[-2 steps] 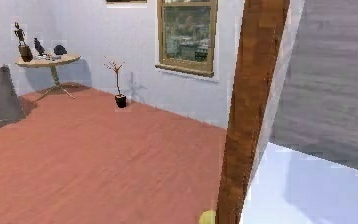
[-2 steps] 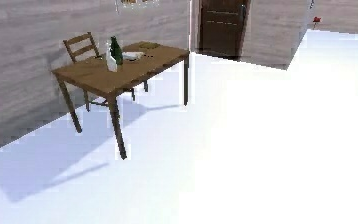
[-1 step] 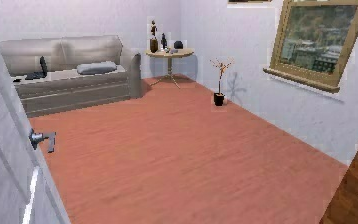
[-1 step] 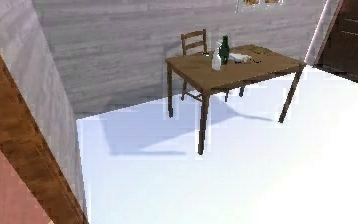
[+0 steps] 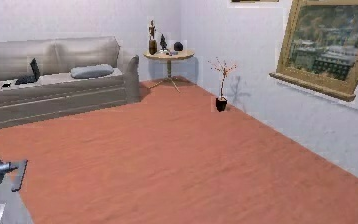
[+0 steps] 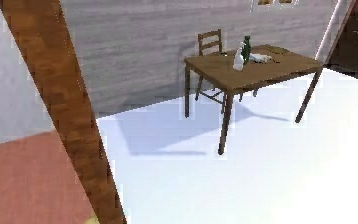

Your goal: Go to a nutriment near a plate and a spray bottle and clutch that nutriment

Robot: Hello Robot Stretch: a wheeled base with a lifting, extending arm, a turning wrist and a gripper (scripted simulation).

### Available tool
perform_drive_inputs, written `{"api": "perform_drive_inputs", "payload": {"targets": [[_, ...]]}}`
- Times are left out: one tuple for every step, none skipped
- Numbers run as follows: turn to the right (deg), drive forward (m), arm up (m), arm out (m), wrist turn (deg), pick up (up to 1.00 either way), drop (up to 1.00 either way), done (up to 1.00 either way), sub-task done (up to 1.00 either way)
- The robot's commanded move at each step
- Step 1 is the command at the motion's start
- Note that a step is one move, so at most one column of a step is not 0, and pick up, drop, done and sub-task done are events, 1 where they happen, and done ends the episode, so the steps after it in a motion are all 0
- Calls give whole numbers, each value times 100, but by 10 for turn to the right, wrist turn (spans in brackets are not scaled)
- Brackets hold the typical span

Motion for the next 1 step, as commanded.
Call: {"api": "perform_drive_inputs", "payload": {"targets": [[450,0,0,0,0,0,0,0,0]]}}
